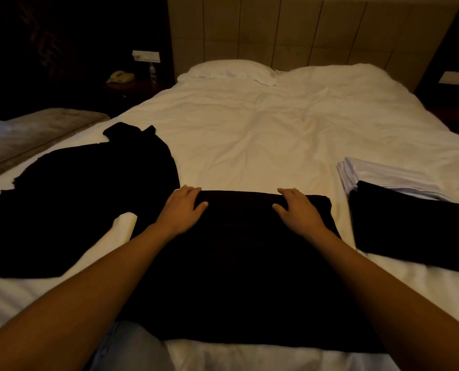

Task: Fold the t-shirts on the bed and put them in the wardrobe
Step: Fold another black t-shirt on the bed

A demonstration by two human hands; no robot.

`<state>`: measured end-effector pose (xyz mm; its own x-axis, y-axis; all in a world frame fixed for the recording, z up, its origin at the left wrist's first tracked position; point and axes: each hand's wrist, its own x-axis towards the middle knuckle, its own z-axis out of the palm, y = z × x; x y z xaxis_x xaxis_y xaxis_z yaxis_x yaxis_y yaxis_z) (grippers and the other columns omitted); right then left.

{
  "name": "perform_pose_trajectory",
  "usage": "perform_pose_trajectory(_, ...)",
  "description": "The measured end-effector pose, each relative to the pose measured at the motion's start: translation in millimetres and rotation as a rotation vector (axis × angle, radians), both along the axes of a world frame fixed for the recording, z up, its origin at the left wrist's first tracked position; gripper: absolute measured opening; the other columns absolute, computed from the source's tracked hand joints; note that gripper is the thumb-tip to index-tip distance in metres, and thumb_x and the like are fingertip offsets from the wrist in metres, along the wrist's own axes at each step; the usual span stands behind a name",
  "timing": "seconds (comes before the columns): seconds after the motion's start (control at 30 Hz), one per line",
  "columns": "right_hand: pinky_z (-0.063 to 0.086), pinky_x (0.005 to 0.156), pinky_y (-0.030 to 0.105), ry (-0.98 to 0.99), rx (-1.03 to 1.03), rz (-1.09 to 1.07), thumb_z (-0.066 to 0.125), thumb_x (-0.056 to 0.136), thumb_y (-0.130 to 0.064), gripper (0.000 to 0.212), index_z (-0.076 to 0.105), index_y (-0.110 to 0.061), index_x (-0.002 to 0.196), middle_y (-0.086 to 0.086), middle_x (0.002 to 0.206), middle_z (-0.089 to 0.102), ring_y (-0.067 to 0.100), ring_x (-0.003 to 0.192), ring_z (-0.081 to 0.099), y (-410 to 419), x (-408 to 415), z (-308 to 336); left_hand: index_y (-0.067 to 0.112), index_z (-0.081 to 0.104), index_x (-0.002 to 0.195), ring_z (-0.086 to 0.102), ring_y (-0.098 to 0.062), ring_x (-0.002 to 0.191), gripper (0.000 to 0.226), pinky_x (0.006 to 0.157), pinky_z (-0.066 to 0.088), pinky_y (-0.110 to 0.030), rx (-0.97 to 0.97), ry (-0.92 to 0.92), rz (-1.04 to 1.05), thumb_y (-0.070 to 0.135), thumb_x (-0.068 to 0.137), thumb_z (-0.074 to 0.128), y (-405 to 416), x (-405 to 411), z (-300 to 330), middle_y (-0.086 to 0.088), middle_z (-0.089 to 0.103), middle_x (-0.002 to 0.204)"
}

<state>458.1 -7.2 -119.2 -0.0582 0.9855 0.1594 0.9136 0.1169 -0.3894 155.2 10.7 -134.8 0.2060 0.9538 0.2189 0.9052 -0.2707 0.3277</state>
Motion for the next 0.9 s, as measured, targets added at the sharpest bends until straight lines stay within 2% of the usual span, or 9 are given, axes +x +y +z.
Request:
perform_pose_trajectory(0.1, 0.031, 0.114, 0.041, -0.074, -0.020, 0.001, 0.050, 0.099, -0.045, 0.060, 0.038, -0.014, 0.149, 0.011, 0.149, 0.043, 0.029, 0.140, 0.036, 22, 9, -3, 0.011, 0.040, 0.147, 0.040, -0.029, 0.135, 0.057, 0.118, 0.023, -0.039, -0.070, 0.049, 0.039, 0.047, 0.102, 0.039, 21, -3, 0, -0.015, 0.046, 0.145)
perform_pose_trajectory(0.17, 0.035, 0.110, 0.041, -0.105, -0.049, -0.003, 0.049, 0.098, -0.049, 0.059, 0.042, -0.014, 0.146, 0.013, 0.143, 0.050, 0.032, 0.132, 0.044, 34, 15, -7, 0.013, 0.050, 0.138, 0.048, -0.030, 0.124, 0.053, 0.109, 0.034, -0.040, -0.092, 0.070, 0.049, 0.050, 0.101, 0.038, 34, -8, -2, -0.014, 0.053, 0.134)
perform_pose_trajectory(0.23, 0.041, 0.098, 0.039, -0.179, -0.047, -0.004, 0.047, 0.096, -0.056, 0.057, 0.054, -0.014, 0.135, 0.013, 0.127, 0.058, 0.031, 0.117, 0.053, 45, 20, -11, 0.014, 0.061, 0.121, 0.055, -0.028, 0.106, 0.049, 0.092, 0.046, -0.039, -0.097, 0.093, 0.037, 0.053, 0.100, 0.039, 44, -13, -2, -0.011, 0.059, 0.116)
perform_pose_trajectory(0.3, 0.041, 0.082, 0.036, -0.304, 0.000, 0.019, 0.046, 0.093, -0.062, 0.056, 0.062, -0.015, 0.119, 0.010, 0.107, 0.060, 0.027, 0.099, 0.056, 51, 25, -13, 0.013, 0.064, 0.103, 0.056, -0.024, 0.090, 0.048, 0.080, 0.049, -0.038, -0.102, 0.119, 0.004, 0.053, 0.099, 0.039, 52, -15, 0, -0.008, 0.060, 0.099)
perform_pose_trajectory(0.4, 0.034, 0.072, 0.033, -0.413, 0.059, 0.076, 0.042, 0.092, -0.065, 0.056, 0.062, -0.013, 0.102, 0.003, 0.086, 0.049, 0.020, 0.079, 0.047, 56, 27, -13, 0.012, 0.059, 0.088, 0.056, -0.021, 0.080, 0.051, 0.076, 0.050, -0.041, -0.154, 0.135, -0.042, 0.056, 0.099, 0.037, 59, -18, 0, -0.005, 0.061, 0.090)
perform_pose_trajectory(0.5, 0.036, 0.072, 0.034, -0.460, 0.133, 0.069, 0.040, 0.090, -0.069, 0.059, 0.059, -0.013, 0.096, 0.003, 0.086, 0.052, 0.020, 0.078, 0.048, 60, 29, -13, 0.012, 0.056, 0.085, 0.057, -0.021, 0.078, 0.053, 0.082, 0.048, -0.041, -0.144, 0.162, -0.049, 0.057, 0.099, 0.035, 61, -19, -4, -0.003, 0.059, 0.085)
perform_pose_trajectory(0.57, 0.031, 0.069, 0.035, -0.495, 0.216, 0.051, 0.038, 0.088, -0.071, 0.061, 0.058, -0.013, 0.092, 0.005, 0.087, 0.055, 0.020, 0.075, 0.043, 61, 31, -12, 0.014, 0.054, 0.084, 0.056, -0.023, 0.081, 0.050, 0.087, 0.042, -0.041, -0.063, 0.216, -0.051, 0.058, 0.099, 0.034, 62, -18, -2, -0.002, 0.058, 0.085)
perform_pose_trajectory(0.77, 0.026, 0.064, 0.034, -0.463, 0.496, -0.001, 0.029, 0.086, -0.070, 0.066, 0.055, -0.010, 0.077, 0.008, 0.074, 0.054, 0.027, 0.069, 0.048, 50, 30, 8, 0.019, 0.053, 0.092, 0.051, -0.022, 0.085, 0.043, 0.082, 0.035, -0.039, 0.227, 0.170, -0.015, 0.060, 0.096, 0.041, 61, -16, 26, -0.001, 0.056, 0.091)
perform_pose_trajectory(0.9, 0.027, 0.063, 0.036, -0.431, 0.633, -0.054, 0.038, 0.088, -0.064, 0.058, 0.054, -0.010, 0.076, 0.008, 0.071, 0.052, 0.029, 0.068, 0.048, 30, 30, 23, 0.019, 0.057, 0.096, 0.051, -0.020, 0.085, 0.050, 0.080, 0.034, -0.037, 0.404, 0.104, -0.043, 0.064, 0.090, 0.036, 42, -19, 41, 0.001, 0.058, 0.092)
